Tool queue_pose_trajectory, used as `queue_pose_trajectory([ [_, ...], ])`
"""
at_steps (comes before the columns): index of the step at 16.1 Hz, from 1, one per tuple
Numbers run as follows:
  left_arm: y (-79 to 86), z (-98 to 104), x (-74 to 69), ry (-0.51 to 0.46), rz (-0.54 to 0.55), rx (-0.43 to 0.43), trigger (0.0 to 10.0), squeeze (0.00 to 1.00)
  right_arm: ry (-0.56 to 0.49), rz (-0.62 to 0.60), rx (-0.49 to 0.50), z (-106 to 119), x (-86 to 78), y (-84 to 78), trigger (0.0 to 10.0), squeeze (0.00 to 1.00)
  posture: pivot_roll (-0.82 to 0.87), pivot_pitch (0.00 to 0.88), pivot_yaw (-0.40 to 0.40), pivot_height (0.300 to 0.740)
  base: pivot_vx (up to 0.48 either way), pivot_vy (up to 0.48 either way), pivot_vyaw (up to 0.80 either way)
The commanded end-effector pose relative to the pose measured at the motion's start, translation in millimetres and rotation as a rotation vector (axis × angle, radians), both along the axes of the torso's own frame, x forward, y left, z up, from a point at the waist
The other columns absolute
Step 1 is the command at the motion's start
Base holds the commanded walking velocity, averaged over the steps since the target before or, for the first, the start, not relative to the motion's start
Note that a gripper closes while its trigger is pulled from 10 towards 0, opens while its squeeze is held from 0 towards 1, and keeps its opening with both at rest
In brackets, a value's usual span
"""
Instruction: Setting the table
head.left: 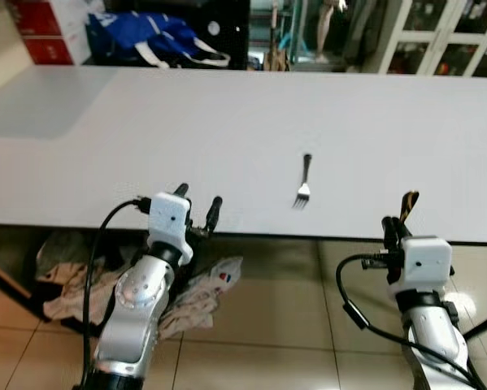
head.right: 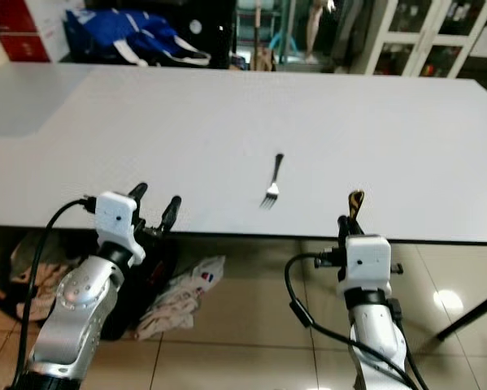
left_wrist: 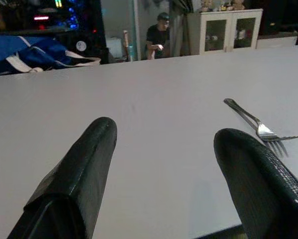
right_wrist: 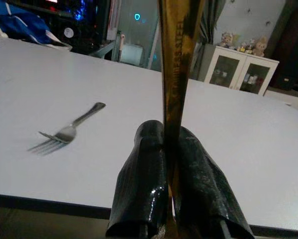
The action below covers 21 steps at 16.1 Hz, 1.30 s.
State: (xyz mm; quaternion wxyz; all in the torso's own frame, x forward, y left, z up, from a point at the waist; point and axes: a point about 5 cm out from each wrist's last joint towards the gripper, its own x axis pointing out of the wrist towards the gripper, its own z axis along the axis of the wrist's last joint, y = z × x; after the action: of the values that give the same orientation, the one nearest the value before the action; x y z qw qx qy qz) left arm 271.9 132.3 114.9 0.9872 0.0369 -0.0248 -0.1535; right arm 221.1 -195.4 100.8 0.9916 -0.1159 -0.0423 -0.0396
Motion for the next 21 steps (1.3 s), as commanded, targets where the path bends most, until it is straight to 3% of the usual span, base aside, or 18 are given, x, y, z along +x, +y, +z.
queue_pose_trajectory([
  [1, -1.7, 7.9, 1.0, -0.027, -0.004, 0.004, 10.0, 0.0, -0.06, 0.008, -0.013, 13.7, 4.7, 1.8, 0.0, 0.0, -0.05, 0.0, 0.018, 0.74, 0.281, 0.39, 0.0],
  [6, -14.4, 15.9, 4.6, -0.039, -0.072, 0.023, 10.0, 0.0, -0.055, 0.016, -0.013, 12.6, 6.2, 3.4, 0.0, 0.0, -0.04, 0.0, 0.015, 0.74, 0.394, 0.136, 0.0],
  [9, -24.7, 26.8, 9.3, -0.096, -0.13, 0.078, 10.0, 0.0, -0.049, 0.013, -0.013, 10.5, 5.2, 4.4, 0.0, 0.0, -0.04, 0.001, 0.018, 0.74, 0.448, 0.0, 0.0],
  [15, -35.4, 32.3, 13.8, -0.102, -0.169, 0.062, 10.0, 0.0, -0.052, 0.005, -0.019, 10.8, 4.4, 4.1, 0.0, 0.0, -0.06, 0.0, 0.024, 0.74, 0.48, 0.0, 0.0],
  [21, -33.2, 30.8, 14.3, -0.086, -0.165, 0.047, 10.0, 0.0, -0.105, -0.013, -0.087, 29.5, 10.6, -9.6, 0.0, 0.0, -0.06, 0.0, 0.029, 0.74, 0.0, 0.0, 0.0],
])
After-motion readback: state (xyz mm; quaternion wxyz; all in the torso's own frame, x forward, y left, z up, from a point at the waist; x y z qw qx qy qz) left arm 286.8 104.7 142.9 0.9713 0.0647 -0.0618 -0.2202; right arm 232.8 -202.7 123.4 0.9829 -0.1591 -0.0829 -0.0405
